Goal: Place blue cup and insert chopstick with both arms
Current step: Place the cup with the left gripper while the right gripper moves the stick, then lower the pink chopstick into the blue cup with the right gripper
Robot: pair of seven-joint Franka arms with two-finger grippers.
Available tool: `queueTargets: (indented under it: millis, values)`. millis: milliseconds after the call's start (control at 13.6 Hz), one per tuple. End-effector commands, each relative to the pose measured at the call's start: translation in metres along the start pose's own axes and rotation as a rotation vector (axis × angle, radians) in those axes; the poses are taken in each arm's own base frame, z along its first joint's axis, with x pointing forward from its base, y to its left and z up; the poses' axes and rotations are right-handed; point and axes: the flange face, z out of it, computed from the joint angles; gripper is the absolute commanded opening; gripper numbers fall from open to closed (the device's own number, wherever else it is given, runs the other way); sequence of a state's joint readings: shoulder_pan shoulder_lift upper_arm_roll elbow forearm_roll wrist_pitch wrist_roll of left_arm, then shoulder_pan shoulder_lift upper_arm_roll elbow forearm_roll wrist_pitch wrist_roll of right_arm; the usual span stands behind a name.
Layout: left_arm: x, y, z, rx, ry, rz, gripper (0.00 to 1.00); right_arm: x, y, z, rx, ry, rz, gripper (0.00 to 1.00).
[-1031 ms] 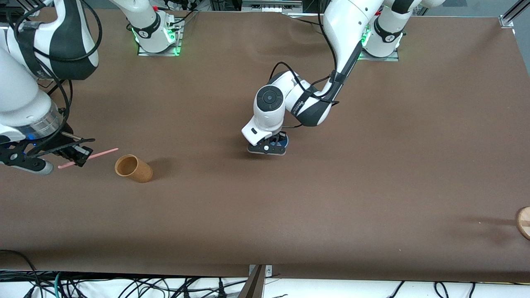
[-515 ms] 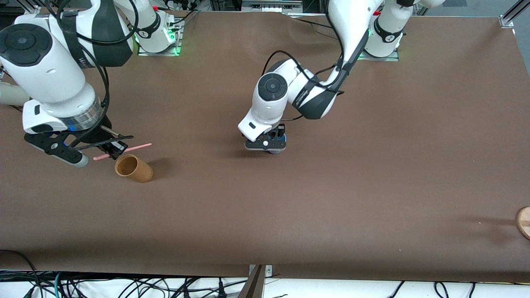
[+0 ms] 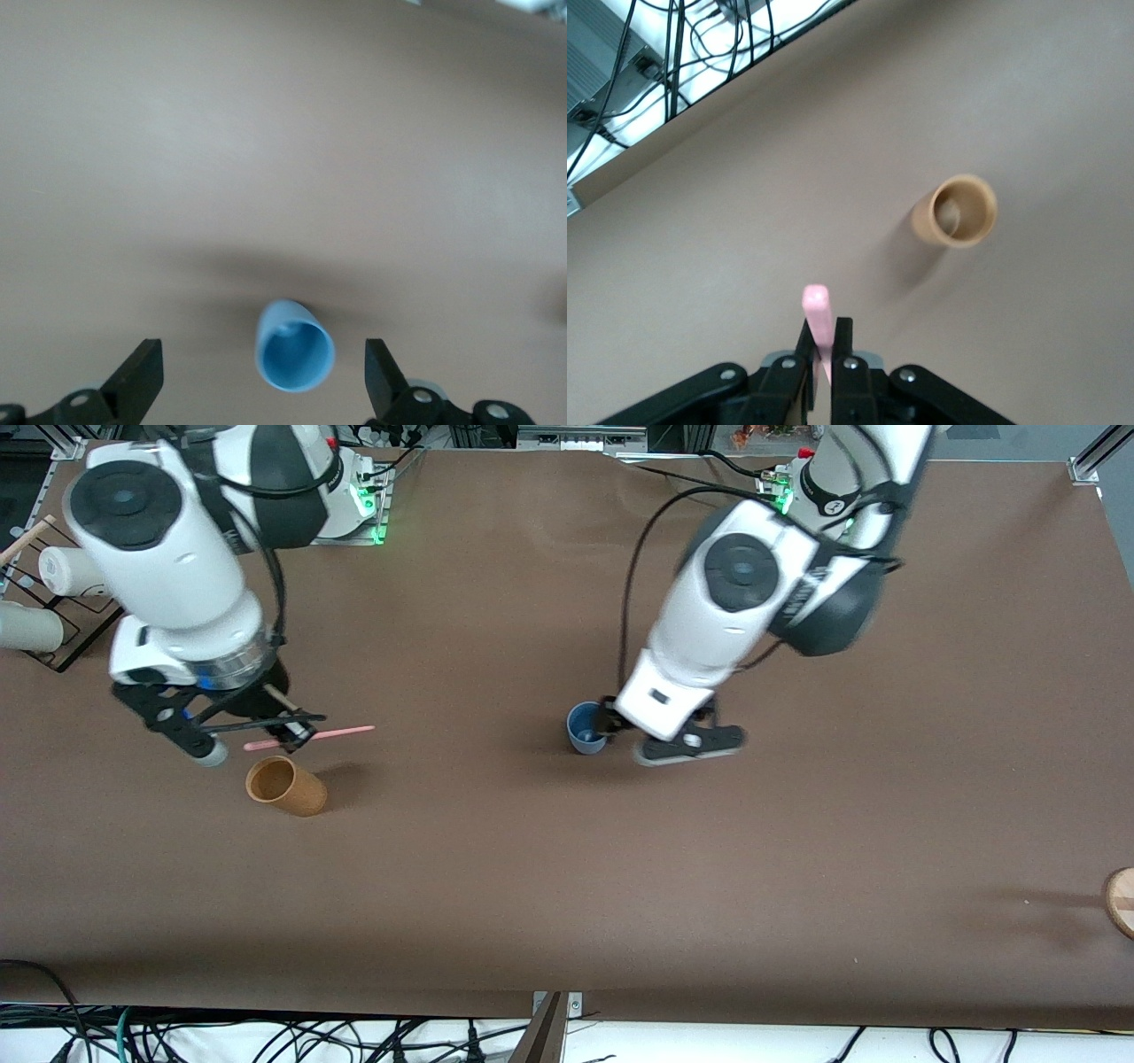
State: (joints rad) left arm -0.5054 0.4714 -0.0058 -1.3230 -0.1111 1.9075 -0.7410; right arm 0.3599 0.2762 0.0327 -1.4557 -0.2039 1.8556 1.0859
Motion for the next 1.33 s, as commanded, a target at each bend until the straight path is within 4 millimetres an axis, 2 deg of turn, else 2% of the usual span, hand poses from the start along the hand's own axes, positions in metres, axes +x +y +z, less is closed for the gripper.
queueTargets:
  millis: [0,147,368,442,589,810,957,1178,1252]
  values:
    - [0.031,-0.062,-0.042,0.0,-0.031,-0.025,1.0,-0.049,-0.033,-0.003,-0.01,0.007,0.094,0.0]
    - [0.059,-0.118,-0.067,0.012,-0.045,0.002,1.0,-0.089,-0.055,0.001,-0.012,0.007,0.153,0.0]
    - [0.097,-0.212,-0.096,0.025,-0.067,0.071,1.0,-0.148,-0.082,0.004,-0.011,0.031,0.198,0.0]
    - [0.101,-0.239,-0.106,0.028,-0.08,0.098,1.0,-0.176,-0.093,0.007,-0.012,0.035,0.188,0.0]
    - [0.104,-0.275,-0.129,0.036,-0.082,0.144,1.0,-0.23,-0.111,0.019,-0.019,0.1,0.191,0.0]
    - [0.102,-0.317,-0.156,0.037,-0.072,0.174,1.0,-0.28,-0.132,0.034,0.012,0.142,0.192,0.0]
    - [0.097,-0.333,-0.161,0.044,-0.09,0.21,1.0,-0.296,-0.143,0.034,0.045,0.196,0.22,0.0]
    - [0.094,-0.342,-0.15,0.058,-0.116,0.254,1.0,-0.298,-0.158,0.037,0.07,0.199,0.243,0.0]
    - [0.092,-0.344,-0.155,0.074,-0.105,0.265,1.0,-0.298,-0.163,0.031,0.091,0.202,0.245,0.0]
